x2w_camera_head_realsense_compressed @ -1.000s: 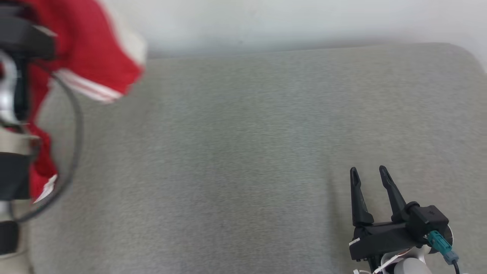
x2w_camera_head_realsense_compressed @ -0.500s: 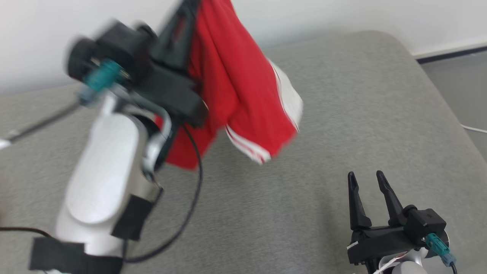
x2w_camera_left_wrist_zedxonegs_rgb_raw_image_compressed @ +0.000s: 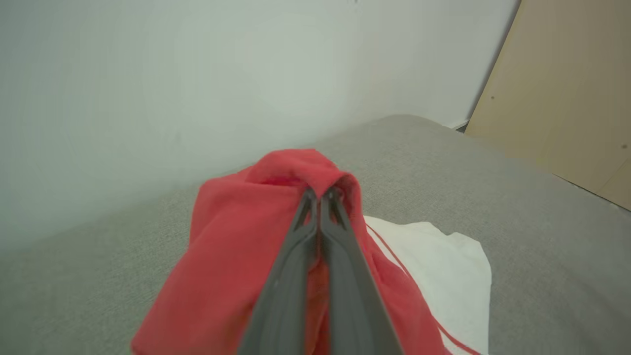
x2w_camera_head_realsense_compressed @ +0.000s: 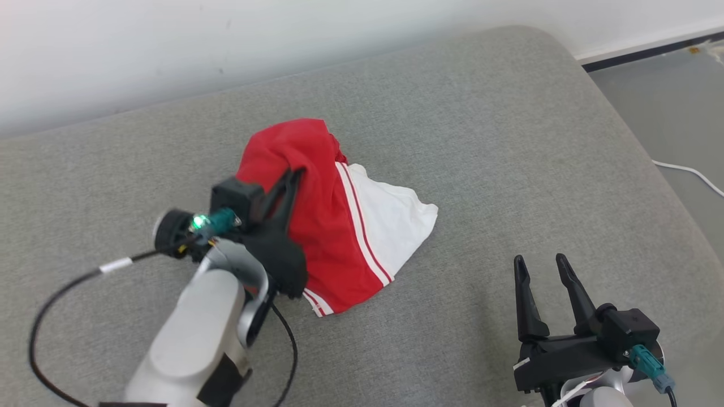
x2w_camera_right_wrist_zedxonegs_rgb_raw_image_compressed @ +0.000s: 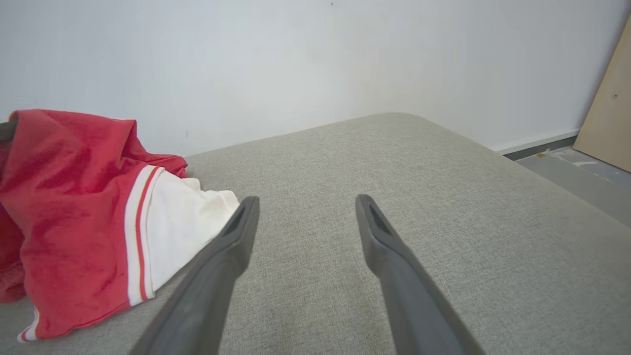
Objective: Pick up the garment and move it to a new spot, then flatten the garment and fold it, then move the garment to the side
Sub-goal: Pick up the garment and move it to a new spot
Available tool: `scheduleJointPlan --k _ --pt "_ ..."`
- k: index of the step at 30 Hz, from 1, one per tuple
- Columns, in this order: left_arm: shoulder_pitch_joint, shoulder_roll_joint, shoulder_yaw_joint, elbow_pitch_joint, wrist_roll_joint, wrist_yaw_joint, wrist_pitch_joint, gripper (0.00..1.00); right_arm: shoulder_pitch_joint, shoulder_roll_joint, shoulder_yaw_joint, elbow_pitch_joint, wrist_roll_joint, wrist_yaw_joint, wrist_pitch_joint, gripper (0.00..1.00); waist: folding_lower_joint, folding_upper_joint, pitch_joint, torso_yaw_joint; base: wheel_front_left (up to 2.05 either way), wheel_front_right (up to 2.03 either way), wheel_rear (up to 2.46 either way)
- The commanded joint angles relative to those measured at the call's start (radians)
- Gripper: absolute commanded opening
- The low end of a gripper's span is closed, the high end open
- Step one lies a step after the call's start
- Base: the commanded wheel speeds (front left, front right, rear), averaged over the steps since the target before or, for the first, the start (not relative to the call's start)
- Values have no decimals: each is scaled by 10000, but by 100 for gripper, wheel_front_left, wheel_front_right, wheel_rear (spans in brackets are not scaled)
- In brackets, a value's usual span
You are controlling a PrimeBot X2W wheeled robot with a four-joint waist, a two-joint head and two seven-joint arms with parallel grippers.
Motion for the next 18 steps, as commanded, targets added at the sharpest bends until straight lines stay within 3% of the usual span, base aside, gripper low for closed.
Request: scheduleJointPlan --k 1,2,10,18 --pt "127 -73 -80 168 86 -35 -162 85 -28 34 21 15 -45 -21 -6 100 -1 -1 -52 89 0 0 0" --pt "109 -118 -148 350 83 -49 -291 100 -19 34 9 20 -67 -21 -6 100 -1 -1 -78 148 0 0 0" --pt "-390 -347 -322 -212 -411 -99 -1207 100 273 33 -170 -12 -206 -21 -6 100 -1 -1 -547 828 0 0 0" --pt "90 440 281 -1549 -508 351 -1436 100 495 30 -245 -180 -270 -21 -6 100 -1 -1 -878 1410 0 0 0"
